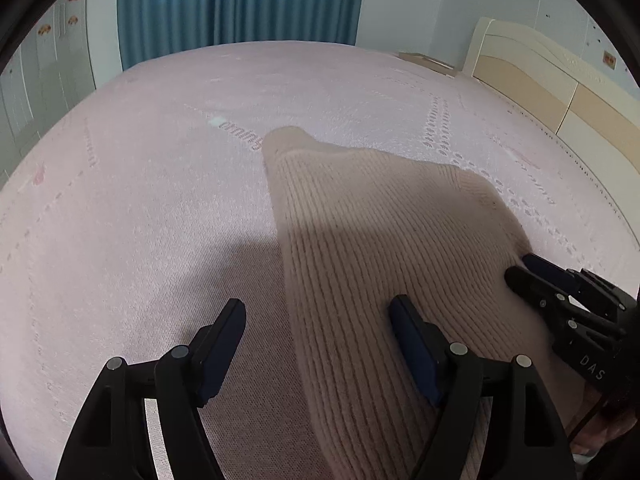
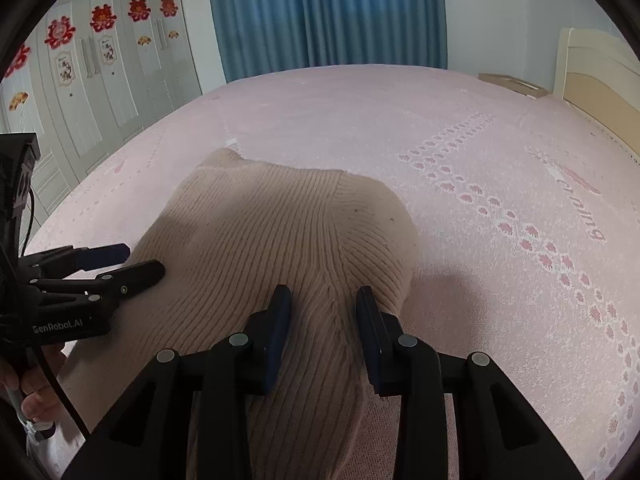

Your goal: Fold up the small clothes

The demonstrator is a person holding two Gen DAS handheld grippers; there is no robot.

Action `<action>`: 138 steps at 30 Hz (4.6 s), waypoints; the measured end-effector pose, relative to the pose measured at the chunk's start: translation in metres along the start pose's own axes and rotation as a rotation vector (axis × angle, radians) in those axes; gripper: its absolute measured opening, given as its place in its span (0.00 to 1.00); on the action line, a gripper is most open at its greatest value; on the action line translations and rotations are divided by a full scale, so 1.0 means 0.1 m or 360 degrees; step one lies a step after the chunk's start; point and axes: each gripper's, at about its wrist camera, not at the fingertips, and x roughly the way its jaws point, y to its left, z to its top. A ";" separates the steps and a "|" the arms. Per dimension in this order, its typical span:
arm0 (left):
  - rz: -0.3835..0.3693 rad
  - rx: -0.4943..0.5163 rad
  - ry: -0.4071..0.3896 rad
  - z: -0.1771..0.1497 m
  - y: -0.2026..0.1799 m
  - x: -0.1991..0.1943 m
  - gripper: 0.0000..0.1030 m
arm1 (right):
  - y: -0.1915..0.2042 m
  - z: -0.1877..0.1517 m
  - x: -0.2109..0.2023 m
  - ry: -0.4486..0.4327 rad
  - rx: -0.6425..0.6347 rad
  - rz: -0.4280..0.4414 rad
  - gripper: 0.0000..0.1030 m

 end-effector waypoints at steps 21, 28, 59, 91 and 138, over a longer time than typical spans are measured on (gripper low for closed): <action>0.0040 0.0009 -0.0014 -0.02 -0.07 -0.01 0.73 | 0.02 -0.01 0.00 0.0002 0.0001 -0.0022 0.32; 0.0035 0.0004 -0.0009 -0.02 -0.07 0.00 0.73 | 0.03 -0.01 -0.01 0.0001 0.0001 -0.0030 0.32; -0.0065 -0.0172 0.0006 -0.16 -0.06 -0.33 0.65 | 0.06 0.00 -0.57 0.0082 -0.0065 -0.0132 0.32; 0.0136 -0.0117 -0.0262 -0.72 -0.48 -2.88 0.70 | 0.49 -0.41 -3.00 -0.0009 0.0122 -0.0372 0.90; 0.0219 -0.0115 -0.0265 -0.90 -0.61 -3.18 0.72 | 0.55 -0.39 -3.45 -0.0067 0.0165 -0.0365 0.90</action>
